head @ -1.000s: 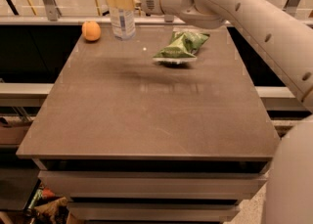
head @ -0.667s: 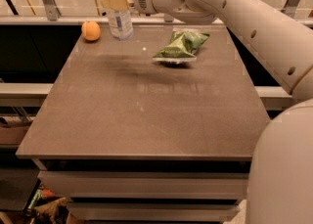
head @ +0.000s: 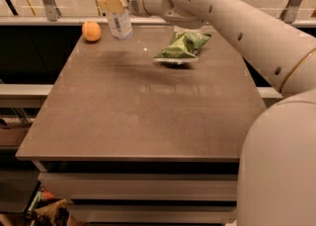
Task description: Move blue plastic bottle near orange
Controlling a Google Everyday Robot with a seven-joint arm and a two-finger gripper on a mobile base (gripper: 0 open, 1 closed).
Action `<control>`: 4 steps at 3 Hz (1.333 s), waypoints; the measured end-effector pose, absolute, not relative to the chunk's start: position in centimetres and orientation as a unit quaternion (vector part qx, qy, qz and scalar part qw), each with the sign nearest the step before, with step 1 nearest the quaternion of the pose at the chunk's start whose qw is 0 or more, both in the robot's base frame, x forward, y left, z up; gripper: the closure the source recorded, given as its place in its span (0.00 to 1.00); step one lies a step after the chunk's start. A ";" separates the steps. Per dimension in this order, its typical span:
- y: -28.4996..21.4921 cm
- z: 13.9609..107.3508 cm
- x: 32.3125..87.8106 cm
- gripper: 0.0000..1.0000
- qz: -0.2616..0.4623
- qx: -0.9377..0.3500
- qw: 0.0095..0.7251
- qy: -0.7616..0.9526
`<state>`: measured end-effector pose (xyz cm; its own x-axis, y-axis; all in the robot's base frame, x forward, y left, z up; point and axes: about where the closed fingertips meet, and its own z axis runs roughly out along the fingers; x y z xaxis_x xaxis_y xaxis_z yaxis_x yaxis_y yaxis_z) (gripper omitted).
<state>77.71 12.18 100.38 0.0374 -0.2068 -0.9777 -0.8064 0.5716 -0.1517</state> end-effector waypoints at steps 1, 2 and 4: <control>12.6 100.1 79.1 1.00 0.250 -0.376 0.625 0.636; 13.2 99.5 80.1 1.00 0.259 -0.364 0.636 0.629; 13.9 96.8 81.0 1.00 0.254 -0.360 0.621 0.648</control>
Offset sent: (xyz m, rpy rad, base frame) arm 0.0385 0.0102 -0.0164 0.1313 -0.0559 -0.0365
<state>80.98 13.88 96.80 0.0312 -0.1514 -0.9880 -0.7825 0.6113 -0.1184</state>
